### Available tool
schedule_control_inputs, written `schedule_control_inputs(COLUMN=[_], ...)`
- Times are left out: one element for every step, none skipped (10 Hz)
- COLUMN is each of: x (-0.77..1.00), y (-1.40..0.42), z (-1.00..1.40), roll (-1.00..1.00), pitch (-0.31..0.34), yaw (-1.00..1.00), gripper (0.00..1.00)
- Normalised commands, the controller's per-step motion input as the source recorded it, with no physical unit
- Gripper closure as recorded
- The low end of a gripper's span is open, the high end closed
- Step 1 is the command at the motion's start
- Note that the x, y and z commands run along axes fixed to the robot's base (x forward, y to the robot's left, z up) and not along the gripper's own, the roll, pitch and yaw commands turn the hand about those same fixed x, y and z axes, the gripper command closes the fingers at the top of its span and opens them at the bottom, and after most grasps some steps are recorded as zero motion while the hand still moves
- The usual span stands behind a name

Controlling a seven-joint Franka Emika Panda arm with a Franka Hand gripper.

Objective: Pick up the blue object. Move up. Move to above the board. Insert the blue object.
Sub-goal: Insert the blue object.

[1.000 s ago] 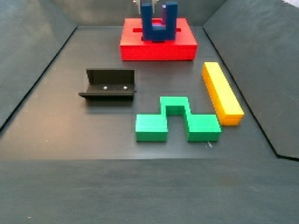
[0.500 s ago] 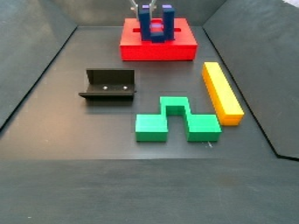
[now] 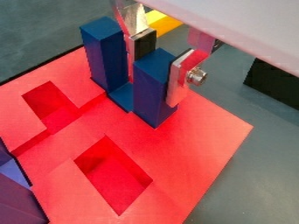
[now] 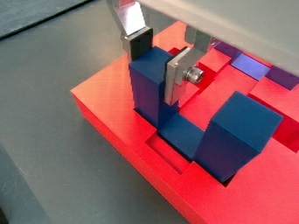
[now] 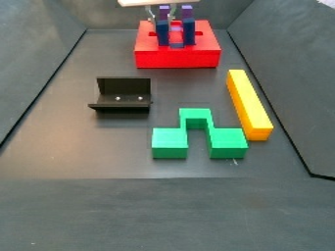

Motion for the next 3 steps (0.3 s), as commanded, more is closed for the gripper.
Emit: schedule_control_inputs(x=[-0.01, -0.09, -0.15], y=[0.02, 0.02, 0.0], z=[-0.14, -0.16, -0.13], roll=[-0.07, 0.0, 0.0], pitch=[0.0, 0.011, 0.0], yaw=[0.0, 0.0, 0.01], gripper=[1.0, 1.0, 1.0])
